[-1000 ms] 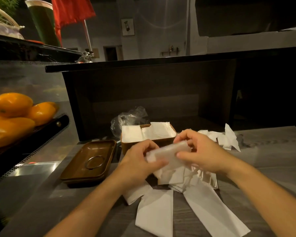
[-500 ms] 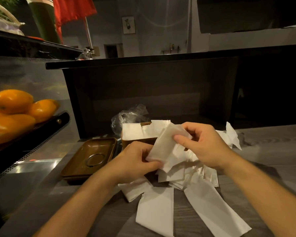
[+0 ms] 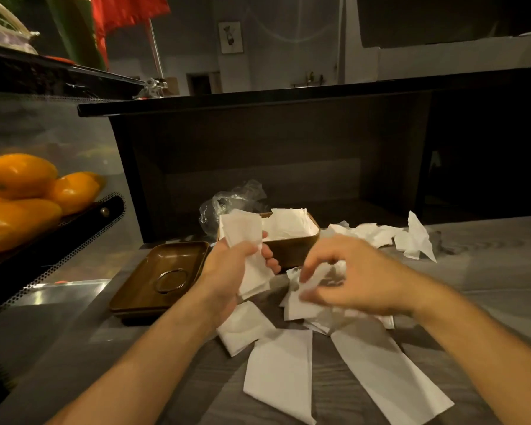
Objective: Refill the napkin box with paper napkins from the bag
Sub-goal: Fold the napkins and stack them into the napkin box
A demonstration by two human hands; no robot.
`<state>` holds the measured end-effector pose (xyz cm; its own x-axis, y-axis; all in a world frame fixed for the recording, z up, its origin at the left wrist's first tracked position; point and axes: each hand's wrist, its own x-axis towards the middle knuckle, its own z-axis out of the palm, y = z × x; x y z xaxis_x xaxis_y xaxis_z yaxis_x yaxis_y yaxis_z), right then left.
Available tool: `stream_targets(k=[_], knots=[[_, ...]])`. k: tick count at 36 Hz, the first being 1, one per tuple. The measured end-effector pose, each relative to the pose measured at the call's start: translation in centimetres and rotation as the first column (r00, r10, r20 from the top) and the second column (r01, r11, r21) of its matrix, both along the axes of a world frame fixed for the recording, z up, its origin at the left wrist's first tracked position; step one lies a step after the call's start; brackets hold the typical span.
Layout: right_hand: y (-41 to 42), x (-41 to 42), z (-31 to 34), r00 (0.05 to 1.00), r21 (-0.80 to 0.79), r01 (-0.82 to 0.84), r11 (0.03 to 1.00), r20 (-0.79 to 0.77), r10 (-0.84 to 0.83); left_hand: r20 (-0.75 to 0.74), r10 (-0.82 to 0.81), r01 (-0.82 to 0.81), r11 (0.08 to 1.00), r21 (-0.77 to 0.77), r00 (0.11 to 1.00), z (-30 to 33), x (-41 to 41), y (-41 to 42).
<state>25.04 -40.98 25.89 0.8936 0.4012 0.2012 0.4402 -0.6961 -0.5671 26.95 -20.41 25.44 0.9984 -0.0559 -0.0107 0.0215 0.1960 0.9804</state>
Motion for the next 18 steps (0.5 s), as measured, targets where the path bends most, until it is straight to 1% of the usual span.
stream_targets(k=[2, 3, 4, 6, 9, 12, 14, 18], knots=[[0.0, -0.1, -0.2, 0.996, -0.240, -0.054, 0.969, -0.087, 0.034, 0.005, 0.003, -0.003, 0.999, 0.033, 1.000, -0.4, 0.0, 0.0], [0.2, -0.1, -0.3, 0.994, -0.311, -0.065, 0.948, -0.106, 0.033, 0.008, -0.007, 0.007, 0.998, 0.057, 1.000, -0.5, -0.1, 0.0], [0.3, -0.1, -0.4, 0.994, -0.336, -0.058, 0.940, -0.104, 0.025, 0.010, -0.025, 0.024, 0.997, 0.067, 1.000, -0.7, -0.1, -0.1], [0.3, 0.1, -0.5, 0.997, -0.301, -0.012, 0.953, -0.079, -0.013, 0.011, -0.066, 0.065, 0.995, 0.072, 0.998, -0.9, -0.1, -0.2], [-0.1, 0.5, -0.8, 0.999, -0.248, 0.022, 0.969, -0.043, -0.034, 0.020, -0.076, 0.072, 0.987, 0.141, 0.997, -1.1, -0.1, -0.6], [-0.1, 0.8, -1.1, 0.998, -0.191, 0.055, 0.980, -0.003, -0.056, 0.020, -0.090, 0.086, 0.985, 0.153, 0.996, -1.2, -0.2, -0.7], [-0.1, 0.8, -1.0, 0.996, -0.152, 0.084, 0.985, -0.007, -0.086, 0.021, -0.084, 0.079, 0.983, 0.165, 0.996, -1.3, -0.1, -0.6], [0.0, 0.9, -1.0, 0.994, -0.132, 0.106, 0.986, -0.021, -0.110, 0.030, -0.065, 0.059, 0.980, 0.188, 0.997, -1.4, 0.1, -0.4]])
